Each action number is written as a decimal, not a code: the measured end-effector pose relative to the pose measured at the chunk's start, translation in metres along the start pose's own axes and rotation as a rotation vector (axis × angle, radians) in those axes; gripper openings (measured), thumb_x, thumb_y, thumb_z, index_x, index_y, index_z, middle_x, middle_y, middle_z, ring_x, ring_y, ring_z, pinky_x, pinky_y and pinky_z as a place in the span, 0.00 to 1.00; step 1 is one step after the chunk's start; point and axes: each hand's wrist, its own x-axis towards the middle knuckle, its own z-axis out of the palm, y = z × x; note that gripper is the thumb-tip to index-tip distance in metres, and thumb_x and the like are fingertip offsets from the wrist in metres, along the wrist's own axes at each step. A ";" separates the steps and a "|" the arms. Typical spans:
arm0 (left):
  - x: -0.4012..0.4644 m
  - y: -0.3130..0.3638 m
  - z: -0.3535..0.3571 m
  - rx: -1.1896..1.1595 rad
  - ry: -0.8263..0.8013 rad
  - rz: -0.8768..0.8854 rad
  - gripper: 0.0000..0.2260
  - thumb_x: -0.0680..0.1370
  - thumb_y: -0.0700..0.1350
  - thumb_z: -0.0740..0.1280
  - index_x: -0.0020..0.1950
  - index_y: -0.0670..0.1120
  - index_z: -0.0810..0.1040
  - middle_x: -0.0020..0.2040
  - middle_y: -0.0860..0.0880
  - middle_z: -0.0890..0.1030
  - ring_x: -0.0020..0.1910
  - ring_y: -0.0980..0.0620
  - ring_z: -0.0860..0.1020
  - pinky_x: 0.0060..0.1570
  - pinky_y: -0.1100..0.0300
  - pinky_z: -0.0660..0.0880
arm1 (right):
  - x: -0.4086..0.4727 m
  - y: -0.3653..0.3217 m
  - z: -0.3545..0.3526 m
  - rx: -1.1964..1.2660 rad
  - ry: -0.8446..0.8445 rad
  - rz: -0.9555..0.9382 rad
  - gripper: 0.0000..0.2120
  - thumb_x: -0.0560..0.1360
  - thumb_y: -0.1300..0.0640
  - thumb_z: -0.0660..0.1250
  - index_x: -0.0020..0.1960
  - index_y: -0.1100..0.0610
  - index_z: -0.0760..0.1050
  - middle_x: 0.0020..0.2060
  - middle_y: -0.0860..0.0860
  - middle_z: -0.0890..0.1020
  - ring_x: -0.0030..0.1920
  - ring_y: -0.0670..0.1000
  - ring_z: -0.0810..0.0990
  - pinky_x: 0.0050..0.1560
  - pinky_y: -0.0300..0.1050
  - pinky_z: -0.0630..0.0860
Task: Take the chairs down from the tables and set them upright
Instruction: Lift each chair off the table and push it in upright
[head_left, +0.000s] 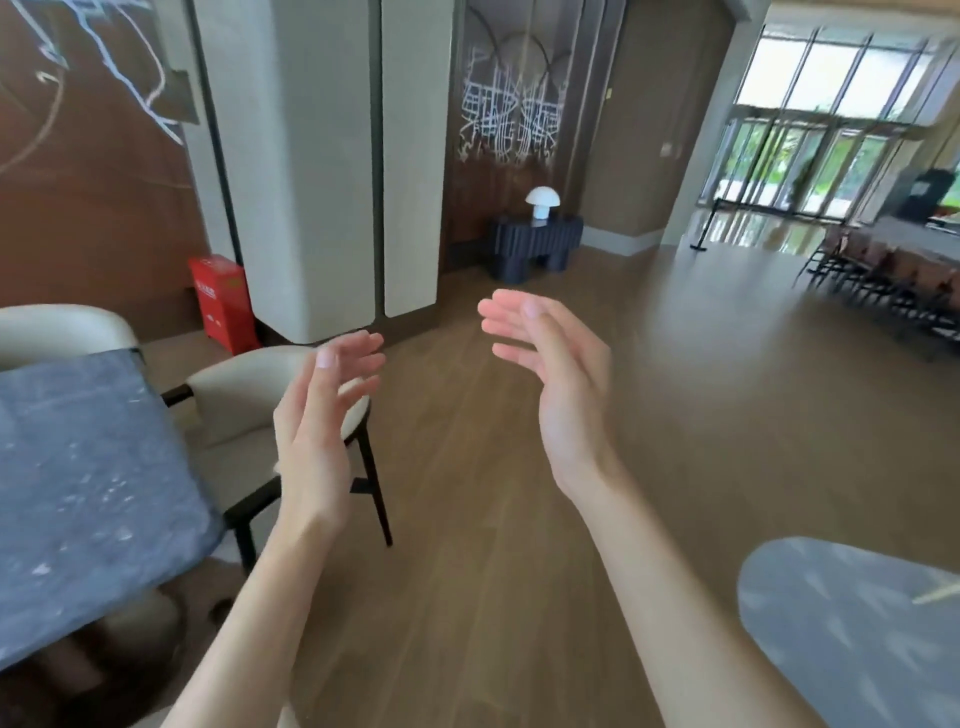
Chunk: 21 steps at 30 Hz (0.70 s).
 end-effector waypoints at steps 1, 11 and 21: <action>0.029 -0.024 0.015 -0.017 0.017 -0.007 0.17 0.82 0.58 0.57 0.56 0.55 0.84 0.59 0.47 0.84 0.60 0.44 0.81 0.64 0.41 0.75 | 0.033 0.020 0.002 -0.009 -0.016 -0.001 0.18 0.79 0.48 0.59 0.58 0.56 0.82 0.53 0.50 0.87 0.57 0.48 0.84 0.61 0.52 0.80; 0.283 -0.182 0.088 0.082 0.078 0.050 0.18 0.83 0.55 0.57 0.60 0.46 0.81 0.60 0.46 0.84 0.60 0.44 0.81 0.61 0.47 0.77 | 0.331 0.177 0.006 0.114 -0.064 -0.021 0.18 0.80 0.51 0.58 0.59 0.60 0.82 0.53 0.52 0.87 0.57 0.50 0.85 0.60 0.51 0.81; 0.459 -0.352 0.054 0.290 0.535 0.030 0.18 0.82 0.55 0.60 0.56 0.44 0.83 0.55 0.43 0.85 0.55 0.42 0.83 0.59 0.41 0.78 | 0.581 0.401 0.126 0.340 -0.412 0.089 0.15 0.80 0.52 0.60 0.54 0.56 0.82 0.52 0.53 0.87 0.56 0.52 0.85 0.62 0.57 0.79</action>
